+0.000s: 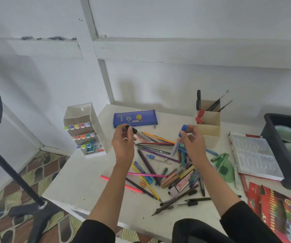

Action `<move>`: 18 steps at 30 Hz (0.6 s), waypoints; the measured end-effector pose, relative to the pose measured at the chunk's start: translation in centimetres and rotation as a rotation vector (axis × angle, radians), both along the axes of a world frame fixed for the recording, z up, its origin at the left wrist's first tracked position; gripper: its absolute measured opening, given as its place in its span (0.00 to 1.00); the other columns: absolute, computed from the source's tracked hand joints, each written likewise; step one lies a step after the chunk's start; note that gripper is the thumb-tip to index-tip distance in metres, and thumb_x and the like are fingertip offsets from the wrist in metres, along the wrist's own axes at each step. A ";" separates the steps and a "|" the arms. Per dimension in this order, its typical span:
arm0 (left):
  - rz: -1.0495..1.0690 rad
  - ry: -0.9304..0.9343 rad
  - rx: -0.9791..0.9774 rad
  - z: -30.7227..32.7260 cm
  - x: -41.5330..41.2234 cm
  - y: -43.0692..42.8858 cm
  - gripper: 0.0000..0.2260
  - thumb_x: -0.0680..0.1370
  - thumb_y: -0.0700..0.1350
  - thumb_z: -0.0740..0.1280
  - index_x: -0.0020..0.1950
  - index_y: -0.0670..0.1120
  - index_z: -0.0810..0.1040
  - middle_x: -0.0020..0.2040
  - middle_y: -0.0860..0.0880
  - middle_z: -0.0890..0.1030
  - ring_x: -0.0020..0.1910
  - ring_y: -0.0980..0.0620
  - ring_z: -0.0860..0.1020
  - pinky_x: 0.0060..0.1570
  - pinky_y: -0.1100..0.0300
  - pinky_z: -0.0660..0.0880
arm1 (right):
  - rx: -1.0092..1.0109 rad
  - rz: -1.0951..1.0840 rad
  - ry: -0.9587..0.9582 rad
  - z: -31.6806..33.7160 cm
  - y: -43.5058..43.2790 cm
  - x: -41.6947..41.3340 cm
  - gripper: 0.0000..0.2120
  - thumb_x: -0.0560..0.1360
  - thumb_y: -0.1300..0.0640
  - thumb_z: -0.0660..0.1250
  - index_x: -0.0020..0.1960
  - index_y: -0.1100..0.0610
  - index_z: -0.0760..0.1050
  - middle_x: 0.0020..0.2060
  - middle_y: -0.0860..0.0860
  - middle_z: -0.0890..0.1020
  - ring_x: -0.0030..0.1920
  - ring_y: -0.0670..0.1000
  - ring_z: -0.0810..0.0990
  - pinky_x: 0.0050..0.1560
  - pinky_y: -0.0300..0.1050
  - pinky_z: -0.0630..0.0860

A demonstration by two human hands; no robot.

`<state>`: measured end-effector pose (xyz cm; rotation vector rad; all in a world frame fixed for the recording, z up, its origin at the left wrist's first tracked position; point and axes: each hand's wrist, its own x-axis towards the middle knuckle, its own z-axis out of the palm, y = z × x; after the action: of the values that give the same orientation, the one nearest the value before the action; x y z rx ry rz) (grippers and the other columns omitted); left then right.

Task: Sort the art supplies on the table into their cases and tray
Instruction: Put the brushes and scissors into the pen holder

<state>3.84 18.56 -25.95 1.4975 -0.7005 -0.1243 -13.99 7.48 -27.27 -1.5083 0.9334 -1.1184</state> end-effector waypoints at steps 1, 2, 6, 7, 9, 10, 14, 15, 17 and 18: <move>-0.018 0.003 -0.014 0.6 -0.4 -0.5 0.05 0.81 0.41 0.62 0.48 0.51 0.74 0.39 0.51 0.80 0.32 0.53 0.76 0.34 0.59 0.77 | -0.003 -0.019 -0.004 0.5 -0.5 -0.6 0.08 0.77 0.60 0.64 0.49 0.47 0.71 0.43 0.47 0.78 0.41 0.53 0.79 0.44 0.49 0.77; -0.038 0.008 -0.028 1.2 -0.8 -0.9 0.07 0.81 0.41 0.62 0.47 0.52 0.73 0.38 0.52 0.80 0.30 0.54 0.76 0.33 0.60 0.76 | -0.013 -0.039 -0.004 1.0 -1.0 -1.3 0.08 0.78 0.60 0.64 0.49 0.47 0.71 0.43 0.48 0.78 0.41 0.53 0.79 0.42 0.48 0.76; -0.136 0.006 -0.066 3.0 -2.9 -3.1 0.03 0.81 0.40 0.62 0.48 0.47 0.74 0.39 0.48 0.81 0.32 0.50 0.79 0.33 0.62 0.76 | -0.032 -0.115 -0.037 2.9 -3.2 -4.3 0.06 0.78 0.62 0.64 0.49 0.51 0.71 0.43 0.50 0.77 0.36 0.46 0.79 0.37 0.38 0.76; -0.169 0.006 -0.084 3.2 -3.4 -3.7 0.02 0.81 0.40 0.62 0.49 0.45 0.74 0.40 0.48 0.81 0.33 0.49 0.80 0.33 0.63 0.77 | -0.050 -0.137 -0.038 3.5 -3.7 -5.0 0.07 0.78 0.62 0.64 0.49 0.51 0.71 0.43 0.49 0.78 0.36 0.46 0.80 0.37 0.37 0.77; -0.236 0.002 -0.102 3.5 -4.7 -4.9 0.02 0.80 0.40 0.63 0.51 0.42 0.75 0.41 0.45 0.82 0.34 0.50 0.82 0.33 0.62 0.78 | -0.106 -0.182 -0.026 4.7 -4.8 -6.7 0.08 0.78 0.62 0.64 0.49 0.49 0.71 0.42 0.48 0.78 0.36 0.48 0.81 0.40 0.41 0.79; -0.266 -0.002 -0.097 3.7 -5.3 -5.4 0.03 0.80 0.39 0.63 0.51 0.42 0.75 0.41 0.44 0.82 0.35 0.51 0.82 0.34 0.63 0.78 | -0.129 -0.196 -0.020 5.2 -5.2 -7.3 0.07 0.78 0.62 0.64 0.49 0.50 0.70 0.42 0.47 0.78 0.36 0.50 0.81 0.41 0.43 0.80; -0.402 -0.035 -0.088 4.7 -8.0 -8.7 0.03 0.79 0.38 0.65 0.51 0.45 0.76 0.44 0.43 0.83 0.36 0.51 0.83 0.35 0.60 0.79 | -0.202 -0.225 0.041 7.1 -7.6 -9.7 0.07 0.77 0.63 0.65 0.53 0.55 0.70 0.43 0.45 0.77 0.38 0.49 0.82 0.44 0.44 0.80; -0.423 -0.051 -0.086 5.1 -8.5 -9.6 0.04 0.79 0.38 0.65 0.51 0.45 0.77 0.44 0.43 0.83 0.36 0.51 0.83 0.36 0.58 0.79 | -0.223 -0.223 0.076 7.5 -8.1 -9.9 0.08 0.77 0.63 0.65 0.53 0.55 0.70 0.43 0.45 0.77 0.38 0.47 0.81 0.43 0.42 0.80; -0.449 -0.107 -0.074 5.6 -9.4 -11.5 0.05 0.79 0.38 0.65 0.51 0.46 0.77 0.43 0.48 0.82 0.36 0.52 0.82 0.37 0.59 0.79 | -0.271 -0.220 0.161 7.9 -9.1 -10.2 0.09 0.76 0.64 0.66 0.52 0.53 0.71 0.44 0.47 0.78 0.41 0.48 0.81 0.44 0.41 0.79; -0.458 -0.156 -0.066 5.8 -9.9 -12.4 0.05 0.79 0.38 0.65 0.51 0.47 0.77 0.42 0.51 0.82 0.36 0.53 0.82 0.37 0.60 0.79 | -0.295 -0.214 0.203 8.0 -9.6 -10.3 0.09 0.76 0.64 0.66 0.52 0.52 0.71 0.46 0.49 0.79 0.43 0.51 0.81 0.43 0.38 0.78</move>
<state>-6.06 6.13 -20.17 1.2721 -1.1564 -0.3310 -24.31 -2.11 -19.29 -1.8189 1.1266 -1.3187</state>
